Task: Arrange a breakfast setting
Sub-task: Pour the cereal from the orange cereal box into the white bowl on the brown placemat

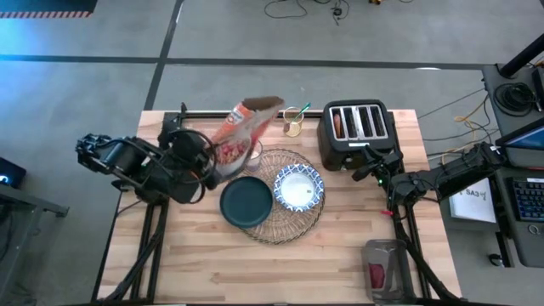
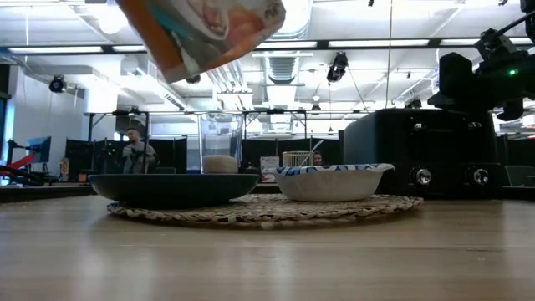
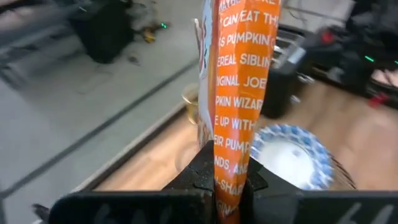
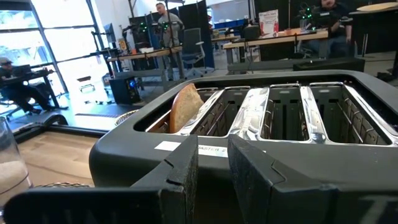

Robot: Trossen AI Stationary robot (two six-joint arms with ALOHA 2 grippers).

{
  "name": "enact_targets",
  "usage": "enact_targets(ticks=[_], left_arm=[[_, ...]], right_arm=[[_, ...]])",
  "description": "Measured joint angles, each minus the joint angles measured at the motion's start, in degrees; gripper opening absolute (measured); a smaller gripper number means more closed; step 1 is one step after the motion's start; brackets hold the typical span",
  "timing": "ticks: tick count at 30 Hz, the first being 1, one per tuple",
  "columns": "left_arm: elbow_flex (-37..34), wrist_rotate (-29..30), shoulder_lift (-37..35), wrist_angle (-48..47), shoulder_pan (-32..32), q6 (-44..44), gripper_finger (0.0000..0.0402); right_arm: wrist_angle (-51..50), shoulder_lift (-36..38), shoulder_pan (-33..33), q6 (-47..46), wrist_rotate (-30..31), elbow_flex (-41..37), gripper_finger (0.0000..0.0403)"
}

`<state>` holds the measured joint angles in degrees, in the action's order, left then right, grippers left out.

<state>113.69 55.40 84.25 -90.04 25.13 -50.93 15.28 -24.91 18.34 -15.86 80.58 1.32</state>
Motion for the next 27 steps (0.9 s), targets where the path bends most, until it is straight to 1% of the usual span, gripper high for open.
enact_targets(ticks=[4, 8, 27], left_arm=[[2.5, -6.1, 2.7, 0.0, 0.1, 1.0, 0.0000], [3.6, -10.6, 4.5, 0.0, -0.3, 1.3, 0.0000], [3.6, -28.3, 10.5, 0.0, -2.9, 0.5, 0.0000]], right_arm=[[0.0, 0.0, 0.0, 0.0, 0.0, 0.0, 0.0079], [0.0, 0.0, 0.0, 0.0, 0.0, 0.0, 0.0079], [0.0, 0.0, 0.0, 0.0, 0.0, 0.0, 0.0079]])
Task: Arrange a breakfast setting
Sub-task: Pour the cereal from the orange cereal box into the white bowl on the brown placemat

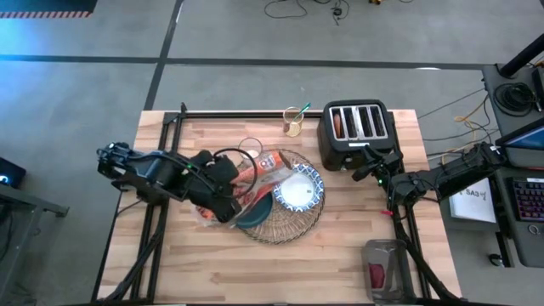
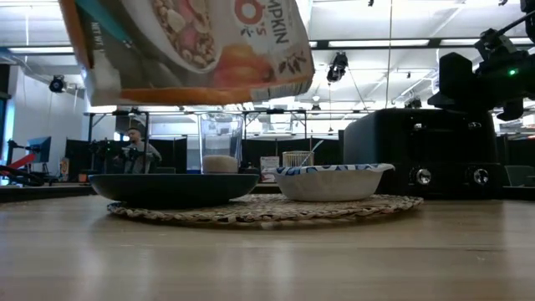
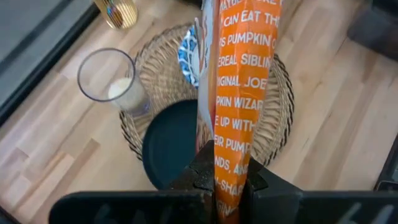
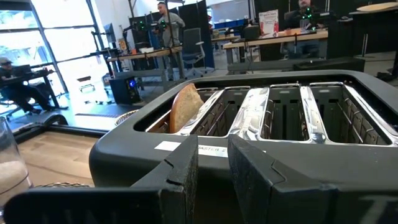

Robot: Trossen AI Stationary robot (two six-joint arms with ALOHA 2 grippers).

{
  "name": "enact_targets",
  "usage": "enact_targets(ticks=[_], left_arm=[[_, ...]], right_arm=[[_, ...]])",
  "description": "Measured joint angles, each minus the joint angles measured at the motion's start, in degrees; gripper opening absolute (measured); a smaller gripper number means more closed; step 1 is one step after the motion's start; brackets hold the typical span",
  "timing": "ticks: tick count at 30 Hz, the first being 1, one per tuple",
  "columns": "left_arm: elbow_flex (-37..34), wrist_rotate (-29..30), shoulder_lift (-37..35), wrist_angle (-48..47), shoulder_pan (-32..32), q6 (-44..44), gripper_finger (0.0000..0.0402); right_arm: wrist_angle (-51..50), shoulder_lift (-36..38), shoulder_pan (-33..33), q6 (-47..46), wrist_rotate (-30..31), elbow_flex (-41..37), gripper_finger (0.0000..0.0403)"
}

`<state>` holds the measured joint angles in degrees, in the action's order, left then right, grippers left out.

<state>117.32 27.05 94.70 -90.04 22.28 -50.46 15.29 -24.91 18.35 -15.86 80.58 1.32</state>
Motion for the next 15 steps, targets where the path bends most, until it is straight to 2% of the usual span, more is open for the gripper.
enact_targets(ticks=[15], left_arm=[[0.0, -11.7, 4.2, 0.0, -5.7, -0.4, 0.0000]], right_arm=[[0.0, 0.0, 0.0, 0.0, 0.0, 0.0, 0.0079]])
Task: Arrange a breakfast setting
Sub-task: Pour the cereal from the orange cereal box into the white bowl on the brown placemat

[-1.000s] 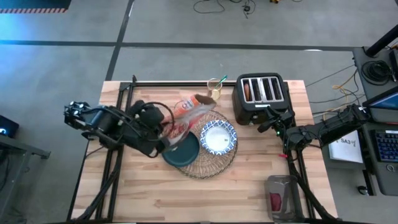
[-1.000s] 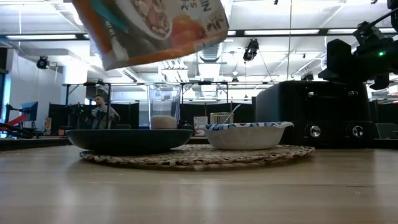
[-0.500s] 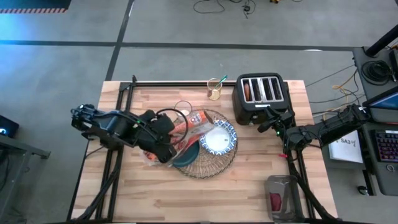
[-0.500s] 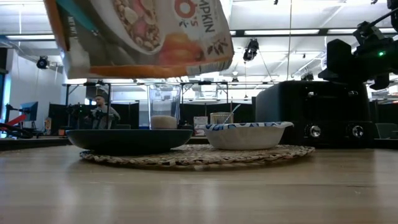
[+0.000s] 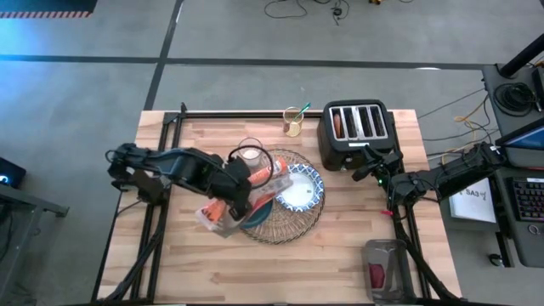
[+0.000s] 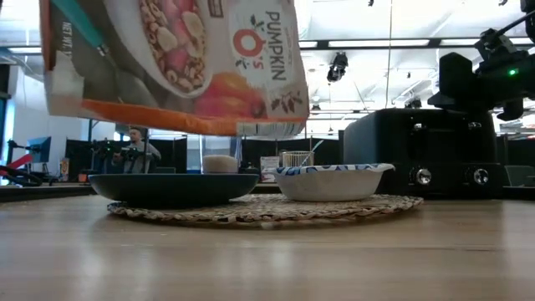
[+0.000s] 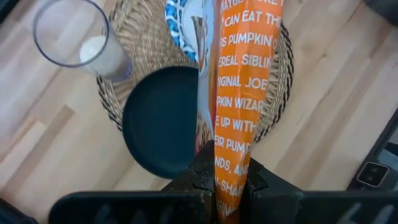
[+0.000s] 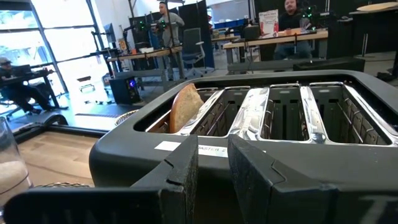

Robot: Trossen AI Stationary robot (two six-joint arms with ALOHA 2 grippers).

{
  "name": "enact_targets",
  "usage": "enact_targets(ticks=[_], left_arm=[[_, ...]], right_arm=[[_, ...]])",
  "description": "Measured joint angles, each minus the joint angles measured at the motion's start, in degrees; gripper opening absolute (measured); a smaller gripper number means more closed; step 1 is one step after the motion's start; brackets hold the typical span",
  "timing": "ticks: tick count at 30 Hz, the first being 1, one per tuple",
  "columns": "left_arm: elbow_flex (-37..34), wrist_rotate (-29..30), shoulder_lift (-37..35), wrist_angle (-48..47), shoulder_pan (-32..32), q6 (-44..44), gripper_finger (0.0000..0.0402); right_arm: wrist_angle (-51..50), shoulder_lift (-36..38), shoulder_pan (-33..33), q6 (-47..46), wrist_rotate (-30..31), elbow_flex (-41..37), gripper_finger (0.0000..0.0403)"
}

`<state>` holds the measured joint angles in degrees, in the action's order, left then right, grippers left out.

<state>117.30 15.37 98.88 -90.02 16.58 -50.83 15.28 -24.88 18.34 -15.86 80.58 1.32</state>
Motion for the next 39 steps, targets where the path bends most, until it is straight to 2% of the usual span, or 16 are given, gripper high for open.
enact_targets(ticks=[11, 19, 25, 32, 39], left_arm=[[3.1, -6.8, 4.0, 0.0, -2.7, -0.7, 0.0000], [12.2, -12.7, 8.1, 0.0, -5.3, -4.5, 0.0000], [17.1, -18.8, 11.5, 0.0, -7.9, -11.1, 0.0000], [16.8, -24.0, 12.6, 0.0, -11.2, -17.9, 0.0000], [16.2, -29.3, 12.5, -0.1, -15.4, -20.7, 0.0000]], right_arm=[[0.0, 0.0, 0.0, 0.0, 0.0, 0.0, 0.0079], [0.0, 0.0, 0.0, 0.0, 0.0, 0.0, 0.0079], [0.0, 0.0, 0.0, 0.0, 0.0, 0.0, 0.0079], [0.0, 0.0, 0.0, 0.0, 0.0, 0.0, 0.0079], [0.0, 0.0, 0.0, 0.0, 0.0, 0.0, 0.0079]])
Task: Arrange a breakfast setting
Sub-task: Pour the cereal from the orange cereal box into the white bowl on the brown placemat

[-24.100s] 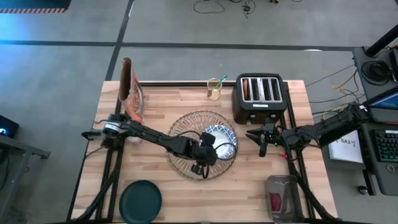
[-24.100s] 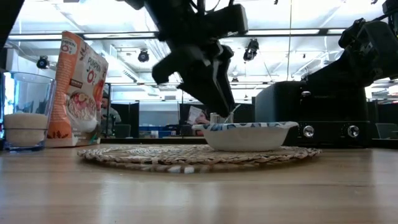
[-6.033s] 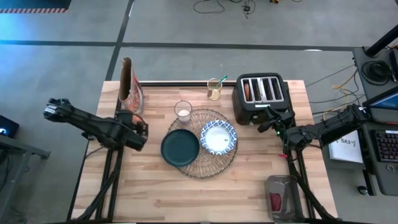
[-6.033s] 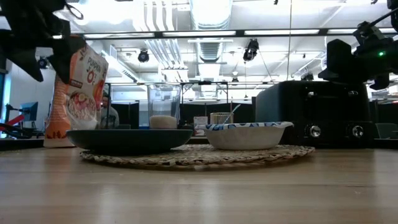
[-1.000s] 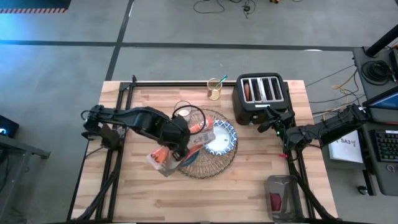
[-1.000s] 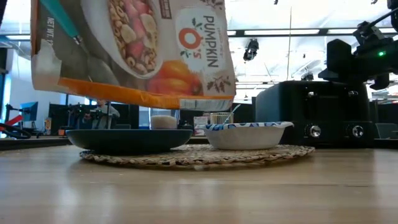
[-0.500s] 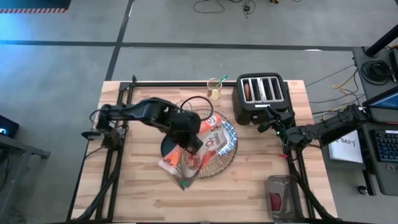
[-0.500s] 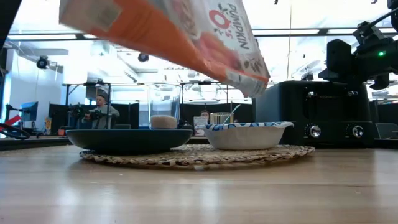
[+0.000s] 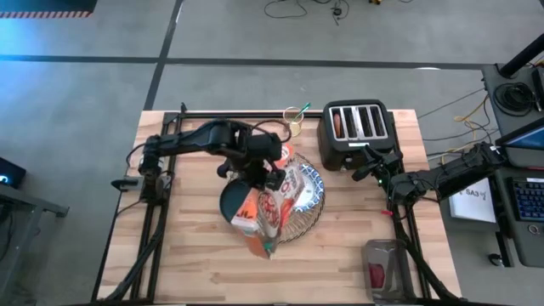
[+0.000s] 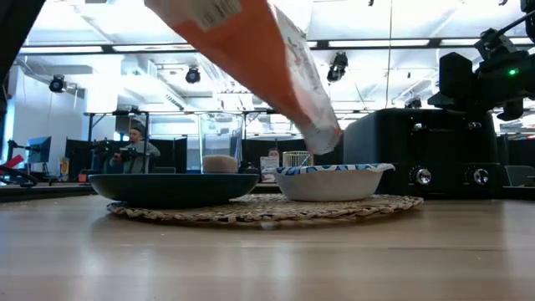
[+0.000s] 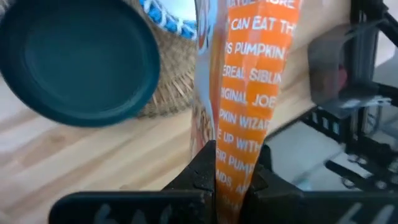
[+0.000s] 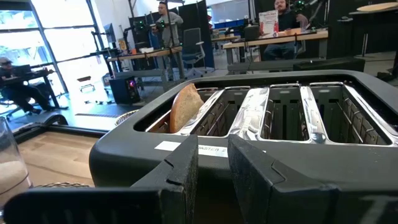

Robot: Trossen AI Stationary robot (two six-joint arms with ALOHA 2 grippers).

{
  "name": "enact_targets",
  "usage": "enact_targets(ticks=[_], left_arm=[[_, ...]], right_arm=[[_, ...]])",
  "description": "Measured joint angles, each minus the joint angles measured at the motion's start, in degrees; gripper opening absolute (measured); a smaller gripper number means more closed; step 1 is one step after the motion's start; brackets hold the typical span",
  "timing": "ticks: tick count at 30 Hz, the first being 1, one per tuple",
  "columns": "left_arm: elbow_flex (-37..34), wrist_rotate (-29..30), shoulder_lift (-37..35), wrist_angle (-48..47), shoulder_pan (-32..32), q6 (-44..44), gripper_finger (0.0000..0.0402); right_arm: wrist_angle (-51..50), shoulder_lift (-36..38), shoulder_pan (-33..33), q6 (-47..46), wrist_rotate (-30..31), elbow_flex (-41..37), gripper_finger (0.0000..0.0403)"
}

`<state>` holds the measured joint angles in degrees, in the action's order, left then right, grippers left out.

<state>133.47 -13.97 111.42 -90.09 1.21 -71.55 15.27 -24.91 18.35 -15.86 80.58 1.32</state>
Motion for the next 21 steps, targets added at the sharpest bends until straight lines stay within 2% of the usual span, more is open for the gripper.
enact_targets(ticks=[4, 12, 21], left_arm=[[-0.9, -2.9, 0.3, 0.0, -1.7, -1.6, 0.0000], [-4.0, -12.7, 0.7, 0.1, -4.0, -5.1, 0.0000], [-4.4, -12.8, 0.8, 0.1, -3.9, -4.5, 0.0000]], right_arm=[[0.0, 0.0, 0.0, 0.0, 0.0, 0.0, 0.0079], [0.0, 0.0, 0.0, 0.0, 0.0, 0.0, 0.0079], [0.0, 0.0, 0.0, 0.0, 0.0, 0.0, 0.0079]])
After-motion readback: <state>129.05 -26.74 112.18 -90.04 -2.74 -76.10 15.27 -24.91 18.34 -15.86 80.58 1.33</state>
